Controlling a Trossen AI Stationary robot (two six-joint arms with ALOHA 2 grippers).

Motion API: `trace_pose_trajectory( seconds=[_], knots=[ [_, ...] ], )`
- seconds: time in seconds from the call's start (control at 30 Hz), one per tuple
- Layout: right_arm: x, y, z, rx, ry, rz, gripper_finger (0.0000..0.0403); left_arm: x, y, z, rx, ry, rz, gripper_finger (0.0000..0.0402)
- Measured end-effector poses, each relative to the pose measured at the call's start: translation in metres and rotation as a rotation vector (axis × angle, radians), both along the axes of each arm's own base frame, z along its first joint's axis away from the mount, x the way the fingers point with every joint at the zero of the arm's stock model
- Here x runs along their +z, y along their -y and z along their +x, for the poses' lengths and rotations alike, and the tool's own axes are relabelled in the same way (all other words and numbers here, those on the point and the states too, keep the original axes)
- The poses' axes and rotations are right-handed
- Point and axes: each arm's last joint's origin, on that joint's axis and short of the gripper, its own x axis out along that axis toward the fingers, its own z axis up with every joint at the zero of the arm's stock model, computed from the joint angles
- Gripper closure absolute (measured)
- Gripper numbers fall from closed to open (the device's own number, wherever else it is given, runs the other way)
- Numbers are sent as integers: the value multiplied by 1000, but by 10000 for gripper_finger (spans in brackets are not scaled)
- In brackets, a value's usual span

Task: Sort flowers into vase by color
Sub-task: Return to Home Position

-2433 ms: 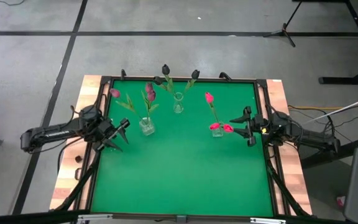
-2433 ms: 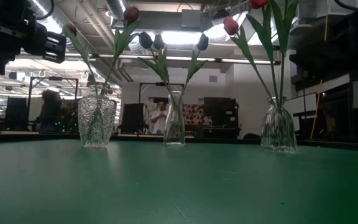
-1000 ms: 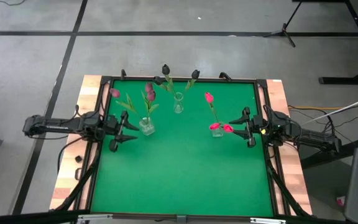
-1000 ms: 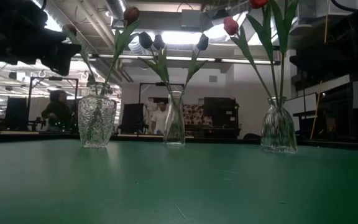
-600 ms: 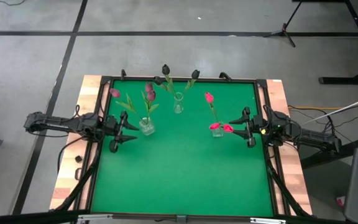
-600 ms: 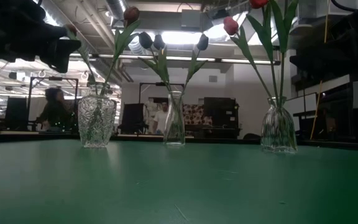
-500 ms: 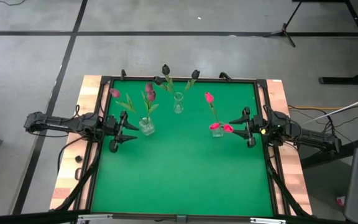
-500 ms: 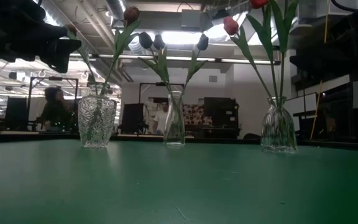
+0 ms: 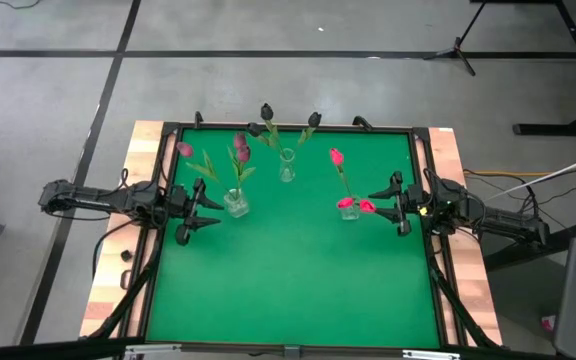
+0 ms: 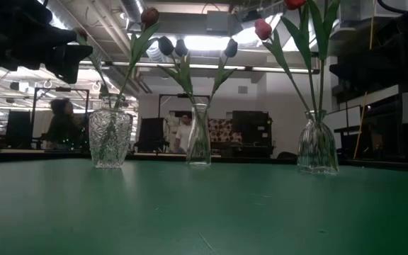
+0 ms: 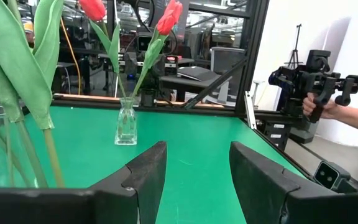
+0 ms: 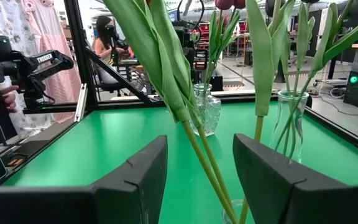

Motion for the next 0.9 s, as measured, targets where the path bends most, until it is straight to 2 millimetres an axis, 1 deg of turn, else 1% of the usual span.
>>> trace_pose_trajectory(
  seconds=[0.13, 0.2, 0.3, 0.37, 0.5, 0.67, 0.8, 0.9],
  knots=[
    [0, 0, 0, -1, 0, 1, 219, 0, 0, 0, 0, 0, 0, 230],
    [0, 0, 0, -12, 4, 35, 219, 1, 0, 0, 13, 16, 16, 230],
    [8, 2, -1, -62, 81, 95, 219, 12, -4, -1, 129, 120, -96, 230],
    [13, 1, -2, -47, 121, 92, 219, 16, -5, -3, 155, 168, -121, 230],
    [18, -1, -3, 25, 161, 83, 219, 17, -4, -7, 93, 181, -119, 230],
    [20, -2, -5, 32, 177, 82, 219, 17, -2, -13, 28, 193, -121, 230],
    [16, -1, -4, 30, 153, 75, 219, 13, -2, -12, 14, 154, -126, 230],
    [10, -1, -3, 26, 94, 86, 219, 11, -1, -12, 15, 128, -124, 230]
  ],
)
